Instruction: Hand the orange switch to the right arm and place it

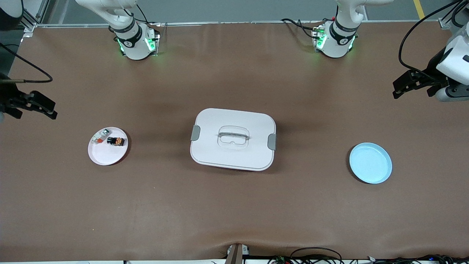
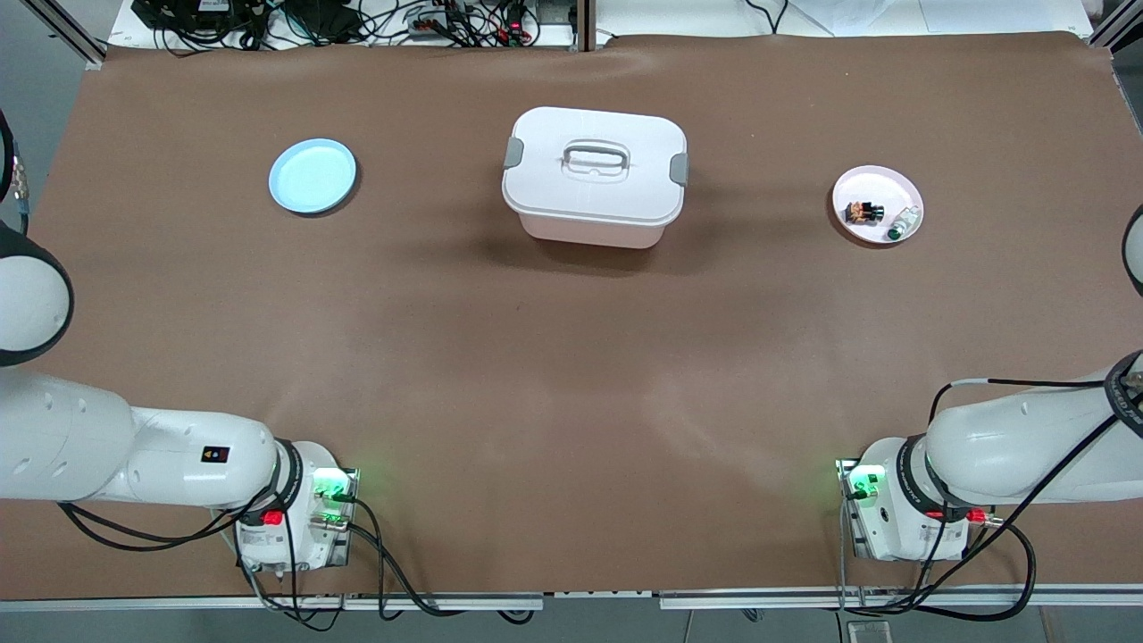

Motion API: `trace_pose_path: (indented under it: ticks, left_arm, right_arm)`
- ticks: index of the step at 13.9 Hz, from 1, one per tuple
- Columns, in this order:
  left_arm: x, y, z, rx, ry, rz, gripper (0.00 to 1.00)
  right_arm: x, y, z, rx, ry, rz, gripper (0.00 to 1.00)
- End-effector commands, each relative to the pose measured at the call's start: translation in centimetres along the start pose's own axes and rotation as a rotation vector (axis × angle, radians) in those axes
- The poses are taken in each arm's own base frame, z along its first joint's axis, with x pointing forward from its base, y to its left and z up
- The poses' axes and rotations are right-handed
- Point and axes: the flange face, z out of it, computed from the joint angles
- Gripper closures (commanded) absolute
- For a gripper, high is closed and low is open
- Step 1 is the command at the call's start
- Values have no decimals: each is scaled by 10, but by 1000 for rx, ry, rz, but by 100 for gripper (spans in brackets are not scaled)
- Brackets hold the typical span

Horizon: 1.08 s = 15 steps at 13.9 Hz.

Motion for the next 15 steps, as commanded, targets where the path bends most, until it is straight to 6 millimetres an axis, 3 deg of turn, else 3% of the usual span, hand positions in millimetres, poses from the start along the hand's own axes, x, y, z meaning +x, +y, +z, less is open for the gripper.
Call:
trace_pose_path:
  ticks: [1, 15]
  left_arm:
    - [-4, -3, -8, -7, -6, 21, 0]
    - [-1, -10, -6, -3, -13, 11, 0]
  right_arm:
    - [-13, 4, -18, 15, 9, 13, 0]
    - [-14, 12, -12, 53, -29, 43, 0]
